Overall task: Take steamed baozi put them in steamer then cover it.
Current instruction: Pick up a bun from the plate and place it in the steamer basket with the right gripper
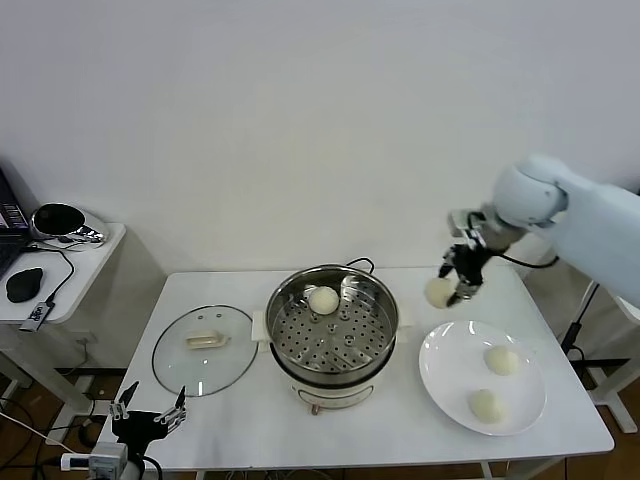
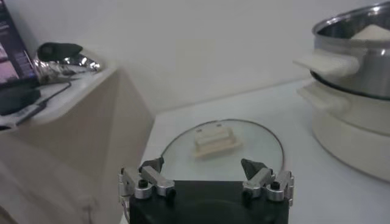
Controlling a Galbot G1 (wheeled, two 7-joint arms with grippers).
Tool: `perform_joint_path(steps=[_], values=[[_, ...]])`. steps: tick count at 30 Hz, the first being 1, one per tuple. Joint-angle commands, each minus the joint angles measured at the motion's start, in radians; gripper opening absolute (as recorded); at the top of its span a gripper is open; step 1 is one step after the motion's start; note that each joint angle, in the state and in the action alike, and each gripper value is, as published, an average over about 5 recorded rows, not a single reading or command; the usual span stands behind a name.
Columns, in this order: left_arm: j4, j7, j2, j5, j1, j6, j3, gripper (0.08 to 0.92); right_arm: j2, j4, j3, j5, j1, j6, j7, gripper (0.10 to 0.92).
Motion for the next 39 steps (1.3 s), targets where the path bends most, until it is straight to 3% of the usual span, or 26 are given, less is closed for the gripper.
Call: perform_joint_path(steps=[1, 8, 23, 39], values=[[-0.025, 0.003, -0.009, -0.007, -0.001, 0.001, -0.022, 0.823, 0.333, -0.104, -0.12, 0.148, 0.135, -0.07, -0.013, 0.56], [-0.035, 0.008, -0.006, -0.007, 0.012, 0.003, -0.02, 0.823, 0.505, -0.215, -0.117, 0.102, 0.047, -0.083, 0.019, 0.56], [-0.033, 0.011, -0.012, -0.004, 0.025, 0.006, -0.001, 0.823, 0.691, -0.381, -0.074, -0.025, -0.143, -0.072, 0.082, 0.56], [-0.036, 0.012, -0.008, -0.005, 0.022, 0.007, 0.003, 0.823, 0.744, -0.437, -0.065, -0.1, -0.229, -0.06, 0.095, 0.56]])
